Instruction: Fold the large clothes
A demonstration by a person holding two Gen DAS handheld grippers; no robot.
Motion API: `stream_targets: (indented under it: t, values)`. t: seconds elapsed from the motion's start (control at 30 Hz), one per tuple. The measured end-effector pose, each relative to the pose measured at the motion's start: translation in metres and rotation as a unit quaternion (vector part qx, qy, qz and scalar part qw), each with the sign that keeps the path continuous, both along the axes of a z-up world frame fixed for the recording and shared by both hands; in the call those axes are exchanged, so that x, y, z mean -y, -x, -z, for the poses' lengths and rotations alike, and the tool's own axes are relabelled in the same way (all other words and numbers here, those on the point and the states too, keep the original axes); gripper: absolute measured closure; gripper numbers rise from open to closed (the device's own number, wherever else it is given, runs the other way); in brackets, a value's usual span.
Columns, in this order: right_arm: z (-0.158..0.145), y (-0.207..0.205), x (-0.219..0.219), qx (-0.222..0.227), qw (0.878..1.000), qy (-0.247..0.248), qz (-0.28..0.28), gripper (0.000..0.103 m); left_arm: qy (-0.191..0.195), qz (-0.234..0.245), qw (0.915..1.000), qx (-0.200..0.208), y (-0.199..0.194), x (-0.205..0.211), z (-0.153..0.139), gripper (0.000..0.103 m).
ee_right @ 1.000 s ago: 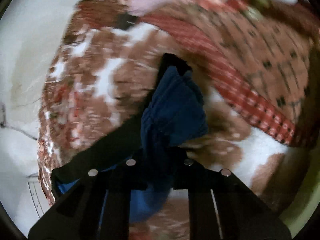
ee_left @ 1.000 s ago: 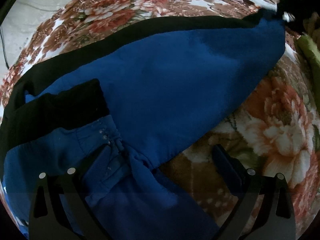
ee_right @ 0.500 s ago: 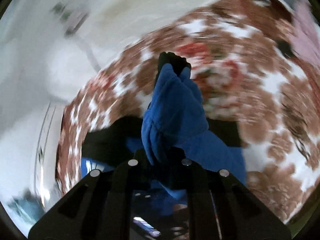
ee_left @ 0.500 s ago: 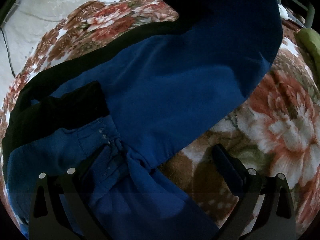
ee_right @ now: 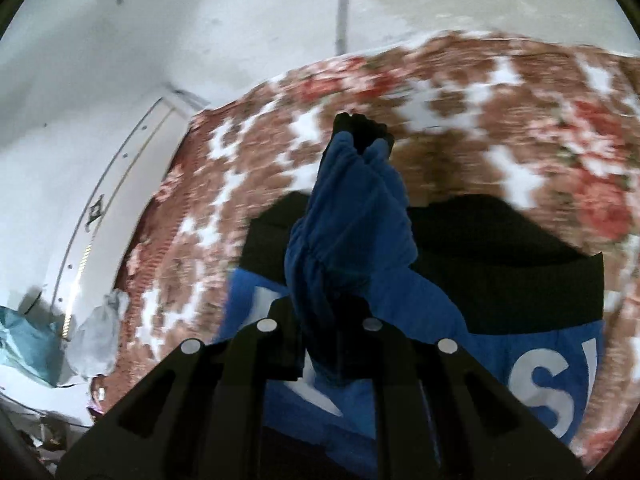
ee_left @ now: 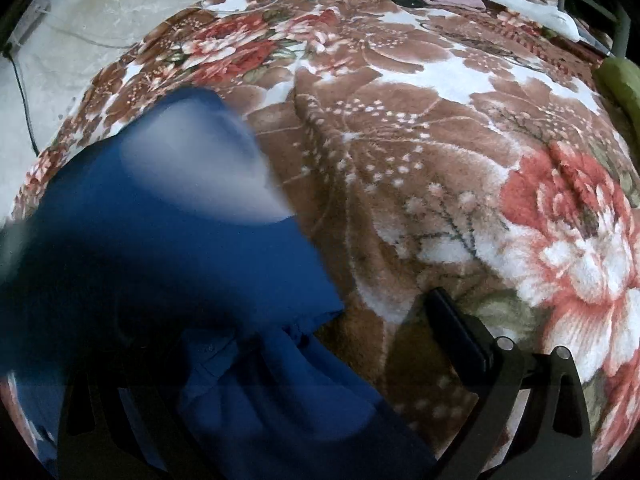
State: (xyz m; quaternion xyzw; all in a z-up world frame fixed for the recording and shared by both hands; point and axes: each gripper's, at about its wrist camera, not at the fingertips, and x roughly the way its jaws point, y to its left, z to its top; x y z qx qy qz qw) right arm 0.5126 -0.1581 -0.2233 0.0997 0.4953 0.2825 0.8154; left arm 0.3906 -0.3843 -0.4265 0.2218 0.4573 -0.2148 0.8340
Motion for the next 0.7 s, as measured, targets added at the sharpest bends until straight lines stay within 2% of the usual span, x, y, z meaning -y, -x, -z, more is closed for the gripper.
stream_targets:
  t: [0.23, 0.37, 0.5, 0.6, 0.7]
  values:
    - [0.024, -0.003, -0.109, -0.022, 0.999, -0.001, -0.046, 0.092, 0.013, -0.003, 0.9999, -0.003, -0.001, -0.006, 0.001, 0.004]
    - [0.062, -0.001, -0.15, -0.043, 0.997, 0.028, -0.057, 0.092, 0.014, -0.002, 0.9999, -0.006, -0.004, -0.005, 0.002, 0.004]
    - [0.128, -0.002, -0.168, -0.084, 0.99, 0.083, -0.076, 0.091, 0.018, 0.002, 0.9998, -0.003, -0.003, -0.004, 0.002, 0.004]
    - [0.151, 0.005, -0.176, -0.075, 0.987, 0.111, -0.088, 0.091, 0.016, 0.002, 0.9999, -0.003, -0.004, -0.004, 0.002, 0.004]
    - [0.159, 0.007, -0.181, -0.075, 0.986, 0.117, -0.089, 0.091, 0.006, 0.002, 1.0, -0.006, -0.003, -0.005, 0.0, 0.004]
